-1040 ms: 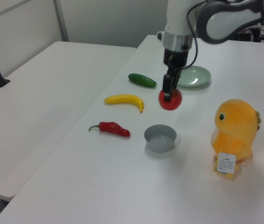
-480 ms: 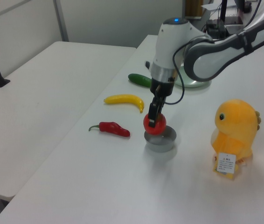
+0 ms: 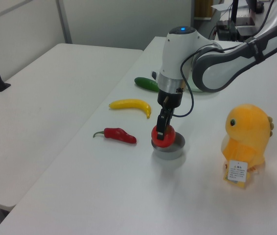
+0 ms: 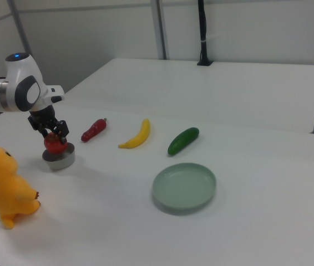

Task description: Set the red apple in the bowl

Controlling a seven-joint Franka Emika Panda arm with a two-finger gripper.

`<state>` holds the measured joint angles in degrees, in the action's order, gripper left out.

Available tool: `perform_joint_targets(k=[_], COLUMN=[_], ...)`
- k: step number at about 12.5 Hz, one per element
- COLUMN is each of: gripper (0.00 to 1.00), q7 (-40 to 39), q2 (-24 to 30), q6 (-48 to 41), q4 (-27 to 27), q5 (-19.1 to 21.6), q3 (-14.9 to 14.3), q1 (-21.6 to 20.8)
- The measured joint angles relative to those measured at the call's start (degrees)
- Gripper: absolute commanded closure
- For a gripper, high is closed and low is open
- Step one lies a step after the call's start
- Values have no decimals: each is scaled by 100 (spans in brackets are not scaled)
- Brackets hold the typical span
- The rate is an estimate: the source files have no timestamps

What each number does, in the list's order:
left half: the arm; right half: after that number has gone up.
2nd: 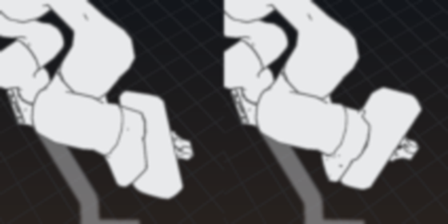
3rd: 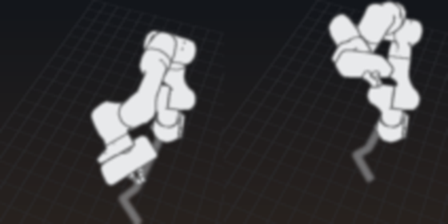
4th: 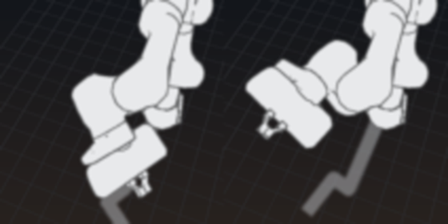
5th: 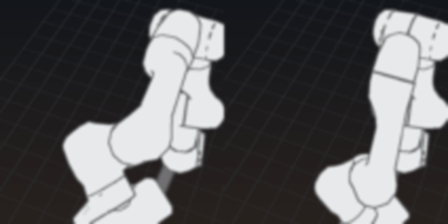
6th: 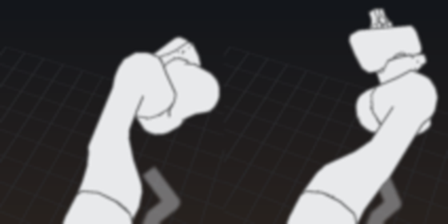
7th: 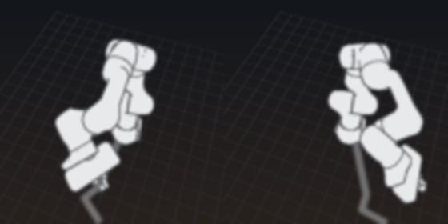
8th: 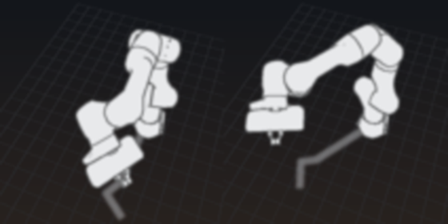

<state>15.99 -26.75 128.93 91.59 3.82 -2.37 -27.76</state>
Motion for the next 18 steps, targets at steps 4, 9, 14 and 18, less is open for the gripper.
perform_joint_targets(k=[4, 9, 14, 18], gripper=[0, 0, 0, 0], q7=[48, 157, 190, 230], q2=[0, 23, 128, 921], q6=[0, -5, -204, -1305], q4=[-1, -15, -71, -178], q5=[0, 0, 0, -47], q3=[5, 4, 3, -15], q1=[-30, -26, -10, 143])
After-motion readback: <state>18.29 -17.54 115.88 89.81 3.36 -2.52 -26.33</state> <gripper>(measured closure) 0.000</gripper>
